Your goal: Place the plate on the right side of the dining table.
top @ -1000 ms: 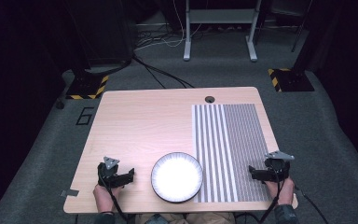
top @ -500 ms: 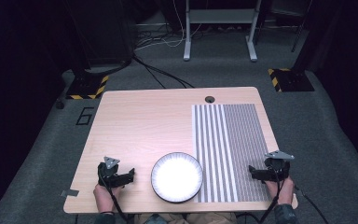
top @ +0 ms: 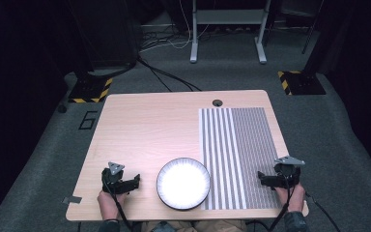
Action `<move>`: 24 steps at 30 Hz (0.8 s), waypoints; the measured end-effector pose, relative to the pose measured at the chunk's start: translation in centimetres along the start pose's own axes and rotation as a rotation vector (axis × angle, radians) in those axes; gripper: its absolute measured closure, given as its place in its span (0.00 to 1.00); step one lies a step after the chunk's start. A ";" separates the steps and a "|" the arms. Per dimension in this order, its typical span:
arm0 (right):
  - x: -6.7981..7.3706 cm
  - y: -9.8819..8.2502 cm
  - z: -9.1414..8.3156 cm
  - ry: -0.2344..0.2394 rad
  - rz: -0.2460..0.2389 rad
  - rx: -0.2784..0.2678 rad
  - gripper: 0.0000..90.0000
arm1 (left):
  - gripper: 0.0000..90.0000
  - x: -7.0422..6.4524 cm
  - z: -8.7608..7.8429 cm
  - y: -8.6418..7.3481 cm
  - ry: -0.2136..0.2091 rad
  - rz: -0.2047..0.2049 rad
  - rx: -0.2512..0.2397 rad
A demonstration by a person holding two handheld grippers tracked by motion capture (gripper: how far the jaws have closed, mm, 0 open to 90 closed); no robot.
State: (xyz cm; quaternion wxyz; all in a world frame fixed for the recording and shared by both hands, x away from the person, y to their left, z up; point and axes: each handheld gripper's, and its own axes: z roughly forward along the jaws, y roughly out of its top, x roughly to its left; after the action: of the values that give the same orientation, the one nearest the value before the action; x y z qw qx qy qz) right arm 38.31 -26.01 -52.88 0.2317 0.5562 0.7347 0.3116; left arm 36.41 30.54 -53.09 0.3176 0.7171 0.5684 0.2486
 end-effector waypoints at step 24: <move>3.7 2.3 -2.3 0.112 -0.024 -0.036 0.02 | 0.06 -1.3 -0.9 0.7 -0.081 0.034 -0.004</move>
State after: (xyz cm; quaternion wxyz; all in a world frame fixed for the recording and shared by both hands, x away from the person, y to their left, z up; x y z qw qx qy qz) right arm 37.25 -22.53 -49.61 0.2039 0.5246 0.7475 0.3529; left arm 35.91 29.28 -51.98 0.3374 0.7356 0.5423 0.2257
